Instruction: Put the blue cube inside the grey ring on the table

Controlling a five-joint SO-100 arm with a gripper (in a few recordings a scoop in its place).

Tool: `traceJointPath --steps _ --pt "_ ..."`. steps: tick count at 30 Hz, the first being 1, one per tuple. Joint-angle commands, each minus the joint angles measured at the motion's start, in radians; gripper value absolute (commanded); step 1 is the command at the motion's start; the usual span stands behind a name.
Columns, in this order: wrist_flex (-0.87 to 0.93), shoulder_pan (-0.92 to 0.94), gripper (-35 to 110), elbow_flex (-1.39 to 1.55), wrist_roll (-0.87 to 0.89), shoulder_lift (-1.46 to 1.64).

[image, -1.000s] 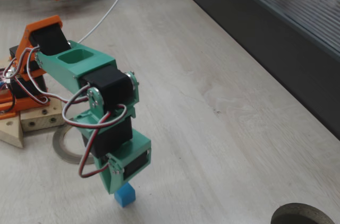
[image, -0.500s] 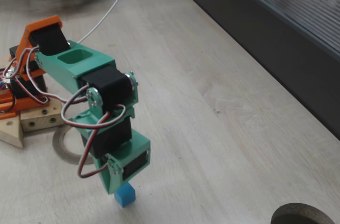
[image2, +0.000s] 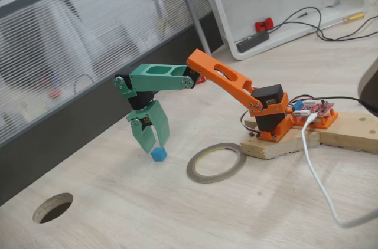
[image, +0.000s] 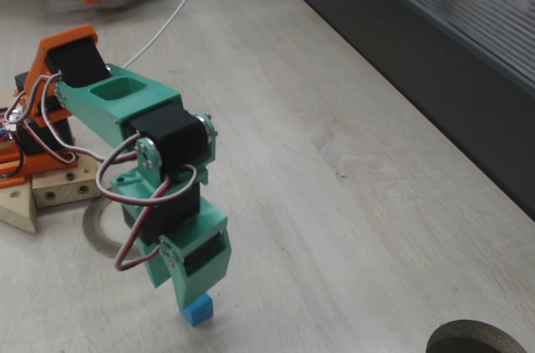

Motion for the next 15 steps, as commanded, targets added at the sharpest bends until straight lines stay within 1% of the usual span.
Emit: traceJointPath --steps 1,15 --pt "0.028 0.008 37 0.003 0.0 0.011" --pt "0.026 0.011 37 0.005 0.0 0.008"
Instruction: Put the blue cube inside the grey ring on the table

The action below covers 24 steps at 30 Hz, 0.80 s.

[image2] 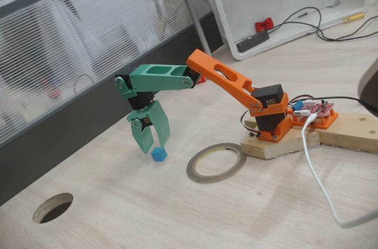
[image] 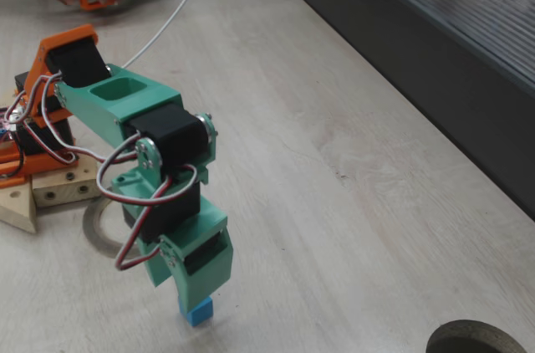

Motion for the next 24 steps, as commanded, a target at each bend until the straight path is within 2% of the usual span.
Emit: traceJointPath --steps 1,9,24 --pt "0.015 0.011 37 0.005 0.0 0.008" --pt "0.015 0.011 36 -0.003 0.0 -0.115" --pt "0.017 0.011 36 -0.006 0.0 -0.112"
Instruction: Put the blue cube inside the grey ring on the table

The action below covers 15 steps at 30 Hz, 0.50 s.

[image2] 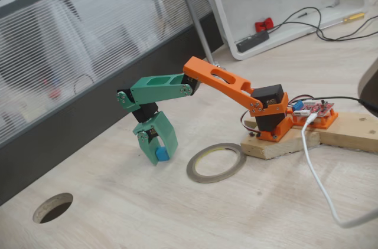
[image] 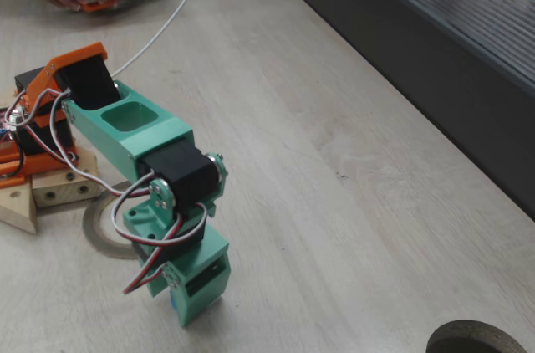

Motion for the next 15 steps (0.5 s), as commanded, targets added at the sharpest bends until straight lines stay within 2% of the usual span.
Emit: traceJointPath --steps 1,7,15 --pt "0.015 0.015 36 -0.005 -0.002 0.021" --pt "0.015 0.015 34 -0.006 -0.002 0.023" --pt "0.011 0.015 2 -0.009 -0.002 0.025"
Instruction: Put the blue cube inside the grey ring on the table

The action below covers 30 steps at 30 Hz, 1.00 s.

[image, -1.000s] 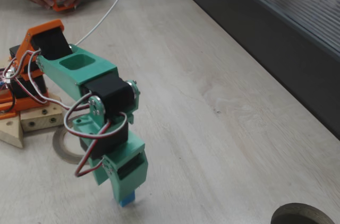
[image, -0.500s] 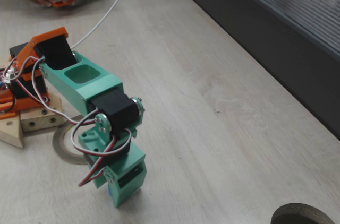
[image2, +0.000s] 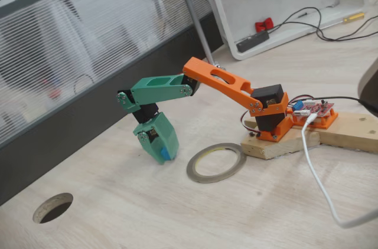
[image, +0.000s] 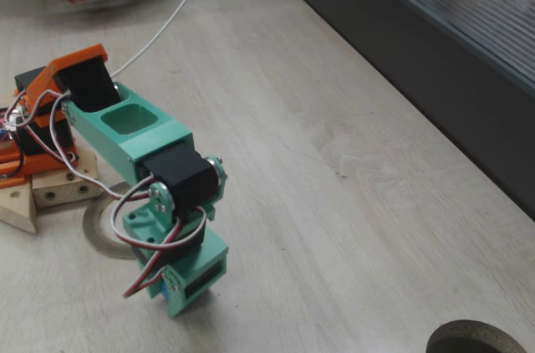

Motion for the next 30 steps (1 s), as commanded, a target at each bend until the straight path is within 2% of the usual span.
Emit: traceJointPath --steps 1,25,30 --pt "0.012 0.011 0 -0.003 0.002 0.026" --pt "0.018 0.003 1 -0.002 0.009 0.029" --pt "0.018 0.002 1 -0.002 0.009 0.164"
